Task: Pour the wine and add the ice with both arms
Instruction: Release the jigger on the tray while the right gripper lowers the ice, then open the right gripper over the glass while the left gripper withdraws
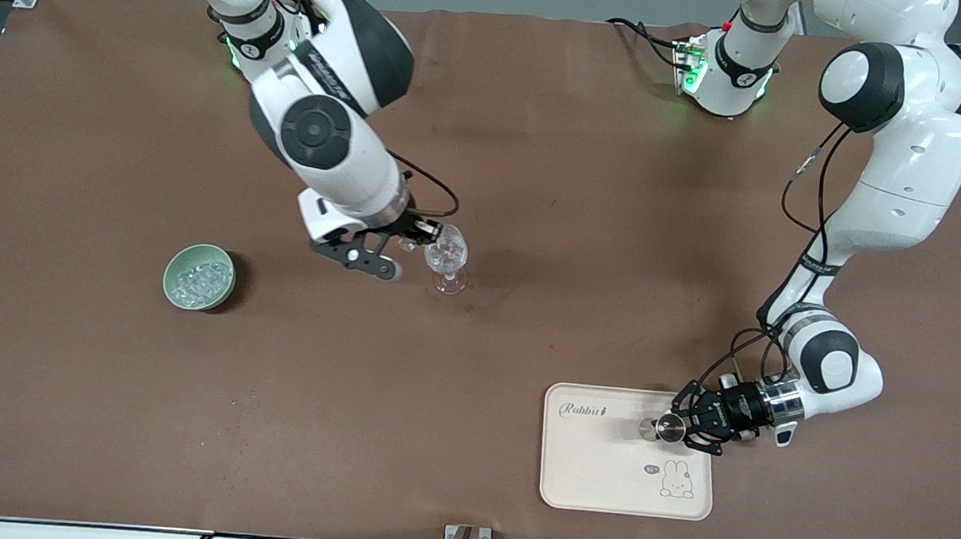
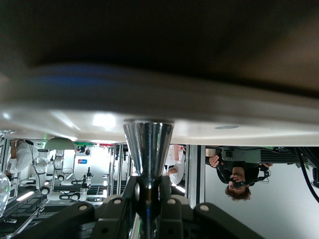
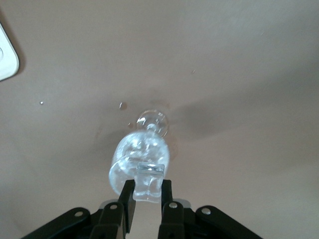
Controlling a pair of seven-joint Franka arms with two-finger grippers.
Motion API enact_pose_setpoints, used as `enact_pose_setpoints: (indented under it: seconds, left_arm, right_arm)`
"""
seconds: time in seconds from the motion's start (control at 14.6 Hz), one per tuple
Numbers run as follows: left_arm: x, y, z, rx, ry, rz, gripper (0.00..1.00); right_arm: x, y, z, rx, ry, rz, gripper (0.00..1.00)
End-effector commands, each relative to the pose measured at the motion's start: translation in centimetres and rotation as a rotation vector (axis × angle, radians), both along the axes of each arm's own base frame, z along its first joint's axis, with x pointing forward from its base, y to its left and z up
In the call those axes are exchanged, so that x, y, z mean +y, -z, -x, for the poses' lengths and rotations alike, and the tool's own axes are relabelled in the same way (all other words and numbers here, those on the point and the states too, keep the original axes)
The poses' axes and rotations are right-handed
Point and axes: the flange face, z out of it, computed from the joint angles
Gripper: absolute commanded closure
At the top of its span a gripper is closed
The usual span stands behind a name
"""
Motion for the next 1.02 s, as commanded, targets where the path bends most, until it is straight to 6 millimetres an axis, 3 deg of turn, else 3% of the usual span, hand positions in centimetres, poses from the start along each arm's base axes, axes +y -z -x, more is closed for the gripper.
enact_pose_setpoints:
  seconds: [0.0, 0.07, 0.14, 0.2, 0.34, 0.61, 0.75, 0.96]
  left_arm:
    - [0.1, -0.2, -0.5, -0.022, -0.010, 0.020, 0.76]
    - [0.1, -0.1, -0.4, -0.016, -0.010, 0.021, 0.62]
    - [0.1, -0.1, -0.4, -0.018, -0.011, 0.022, 0.39]
    - [-0.3, -0.2, -0.4, -0.028, 0.002, 0.014, 0.00]
    - [0.6, -0.9, -0.6, -0.040, 0.002, -0.001, 0.00]
    - [7.5, -5.5, -0.9, -0.155, 0.197, -0.281, 0.00]
    - [9.3, -10.2, -1.0, -0.232, 0.380, -0.501, 0.00]
    - [10.0, -19.9, -0.9, -0.340, 0.610, -0.820, 0.00]
  right_arm:
    - [2.2, 1.5, 1.0, 0.006, 0.041, 0.034, 0.99]
    - [2.5, 2.0, 1.2, 0.005, 0.055, 0.043, 0.99]
    - [3.0, 2.5, 1.7, 0.013, 0.051, 0.050, 0.99]
    - [3.1, 2.8, 2.0, 0.018, 0.047, 0.055, 0.99]
    - [3.4, 3.0, 2.5, 0.025, 0.047, 0.063, 0.98]
    - [3.8, 3.5, 3.1, 0.035, 0.041, 0.064, 0.98]
    - [4.1, 3.7, 3.3, 0.040, 0.037, 0.064, 0.97]
    - [4.4, 4.3, 3.4, 0.047, 0.033, 0.065, 0.95]
